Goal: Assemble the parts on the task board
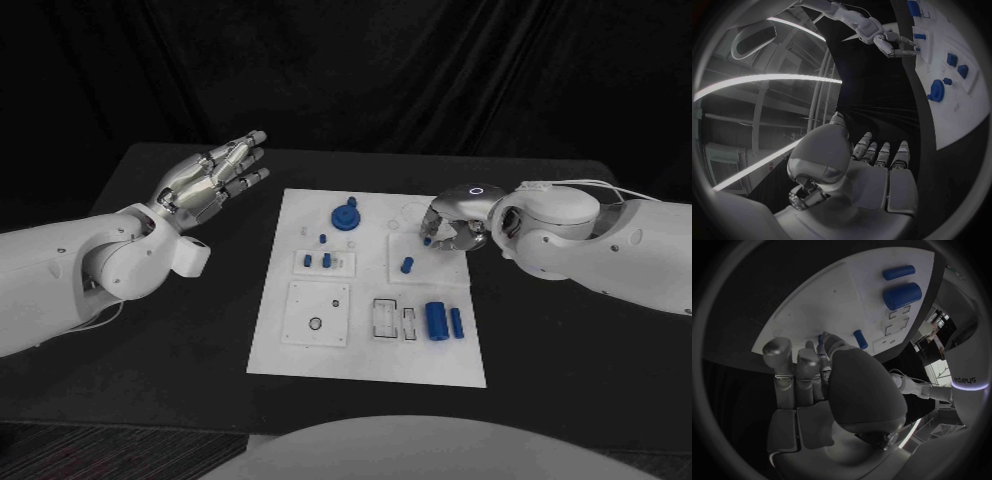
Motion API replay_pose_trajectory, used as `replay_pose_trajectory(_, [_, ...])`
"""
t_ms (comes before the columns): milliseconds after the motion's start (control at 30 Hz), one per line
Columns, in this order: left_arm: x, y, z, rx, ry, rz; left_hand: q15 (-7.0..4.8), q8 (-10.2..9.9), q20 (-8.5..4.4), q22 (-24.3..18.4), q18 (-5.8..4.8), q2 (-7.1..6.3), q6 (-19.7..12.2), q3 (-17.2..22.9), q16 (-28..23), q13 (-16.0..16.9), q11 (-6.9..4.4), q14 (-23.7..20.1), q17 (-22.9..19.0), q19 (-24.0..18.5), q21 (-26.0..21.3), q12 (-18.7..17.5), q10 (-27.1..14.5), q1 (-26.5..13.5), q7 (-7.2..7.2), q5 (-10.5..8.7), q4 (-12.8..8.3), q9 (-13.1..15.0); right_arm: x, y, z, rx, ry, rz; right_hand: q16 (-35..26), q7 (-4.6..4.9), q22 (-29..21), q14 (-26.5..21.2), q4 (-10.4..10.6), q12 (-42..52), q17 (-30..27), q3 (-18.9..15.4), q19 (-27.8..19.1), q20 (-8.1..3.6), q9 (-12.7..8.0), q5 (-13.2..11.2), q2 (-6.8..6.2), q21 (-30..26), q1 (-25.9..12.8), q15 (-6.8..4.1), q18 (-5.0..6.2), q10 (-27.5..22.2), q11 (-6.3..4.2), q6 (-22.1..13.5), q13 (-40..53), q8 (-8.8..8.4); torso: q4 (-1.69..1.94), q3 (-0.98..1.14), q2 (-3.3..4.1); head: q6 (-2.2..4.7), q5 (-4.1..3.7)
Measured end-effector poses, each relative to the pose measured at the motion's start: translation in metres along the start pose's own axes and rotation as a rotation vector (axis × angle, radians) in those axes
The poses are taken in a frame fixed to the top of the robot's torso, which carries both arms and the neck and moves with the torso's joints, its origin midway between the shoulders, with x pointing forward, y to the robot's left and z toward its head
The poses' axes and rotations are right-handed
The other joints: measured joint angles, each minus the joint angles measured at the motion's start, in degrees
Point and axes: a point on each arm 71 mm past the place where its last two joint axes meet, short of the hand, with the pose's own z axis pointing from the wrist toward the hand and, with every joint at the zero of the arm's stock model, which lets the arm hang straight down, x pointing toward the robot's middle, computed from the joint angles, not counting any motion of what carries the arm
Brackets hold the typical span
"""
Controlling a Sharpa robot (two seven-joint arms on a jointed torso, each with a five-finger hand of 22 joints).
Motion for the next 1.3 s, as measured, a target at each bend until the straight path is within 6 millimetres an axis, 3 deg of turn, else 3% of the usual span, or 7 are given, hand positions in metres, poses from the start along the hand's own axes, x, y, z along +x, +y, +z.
replay_pose_trajectory(467, [0.0, 0.002, 0.0, -0.012, 0.005, -0.005, 0.51, 0.0, 0.61, 1.21, 0.0, -0.04, 0.93, 0.16, 0.0, 0.02, 0.6, 0.08, -0.04, 0.25, 0.23, 0.0, 0.2, 1.6, 0.51, 1.23, -0.48, 0.12, 0.006, 0.002, 0.006, -0.003, -0.025, 0.011, 1.77, 1.68, -0.01, -0.21, -0.15, 1.95, 0.71, 0.47, 0.0, 0.0, 1.16, -0.73, 0.19, 3.0, 0.19, -0.2, 0.01, 3.46, -0.98, 4.16, 0.18, 1.96, -0.01, -0.07, -0.04, 0.0, -0.16])
replay_pose_trajectory(567, [0.0, 0.002, 0.0, -0.014, 0.005, -0.005, 0.51, 0.0, 0.8, 1.38, 0.0, 0.19, 1.13, 0.16, 0.0, 0.02, 0.82, 0.08, -0.03, 0.44, 0.23, 0.0, 0.43, 1.84, 0.71, 1.49, -0.48, 0.12, 0.007, 0.003, 0.008, -0.005, -0.033, 0.013, 2.18, 1.98, -0.01, -0.21, -0.55, 2.4, 0.84, 0.87, 0.0, 0.0, 1.32, -1.05, 0.72, 3.67, 0.73, -0.21, -0.88, 4.93, -1.27, 4.68, 0.36, 2.23, -0.04, -0.07, -0.04, 0.0, -0.13])
replay_pose_trajectory(800, [0.0, 0.003, 0.001, -0.018, 0.006, -0.006, 0.93, 0.54, 1.0, 1.71, 0.0, 0.49, 3.37, 0.16, 0.0, 0.02, 1.44, 0.08, -0.02, 0.64, 0.44, 0.0, 0.62, 2.13, 1.32, 1.72, -0.48, 0.4, 0.008, 0.004, 0.01, -0.013, -0.049, 0.016, 2.89, 2.22, -0.02, -0.21, -1.52, 3.06, 1.06, 1.84, 0.01, 0.02, 1.82, -2.45, 1.83, 5.34, 1.85, -0.2, -0.88, 7.21, -1.57, 6.68, 0.43, 3.11, -0.05, -0.05, -0.04, 0.0, -0.25])
replay_pose_trajectory(1100, [0.0, 0.005, 0.002, -0.026, 0.006, -0.007, 1.27, 0.77, 1.21, 2.28, 0.0, 1.03, 3.79, 0.31, 0.0, 0.12, 1.65, 0.01, -0.01, 0.84, 0.65, 0.0, 0.84, 2.67, 1.74, 2.72, -0.63, 0.45, 0.009, 0.004, 0.011, -0.021, -0.072, 0.02, 4.25, 1.97, -0.02, 0.35, -2.47, 2.95, 1.98, 1.64, 0.62, 0.2, 2.48, -3.11, 2.2, 9.46, 2.57, -0.25, -0.87, 10.13, -1.91, 9.81, 0.16, 4.46, -0.01, -0.04, -0.01, 0.0, -0.27])
replay_pose_trajectory(1300, [0.0, 0.007, 0.002, -0.033, 0.005, -0.007, 1.34, 0.99, 1.41, 2.47, 0.0, 1.07, 4.43, 0.72, 0.0, 0.41, 2.58, 0.08, 0.0, 1.05, 0.66, 0.0, 1.36, 3.31, 2.11, 3.28, -1.03, 0.5, 0.011, 0.003, 0.008, -0.024, -0.086, 0.025, 4.26, 1.85, -0.03, 0.35, -2.63, 2.82, 1.69, 1.48, 0.61, 0.2, 2.8, -3.33, 2.33, 9.84, 2.85, -0.25, -0.87, 10.32, -2.1, 9.92, 0.16, 4.63, 0.03, -0.06, -0.04, 0.0, -0.09])
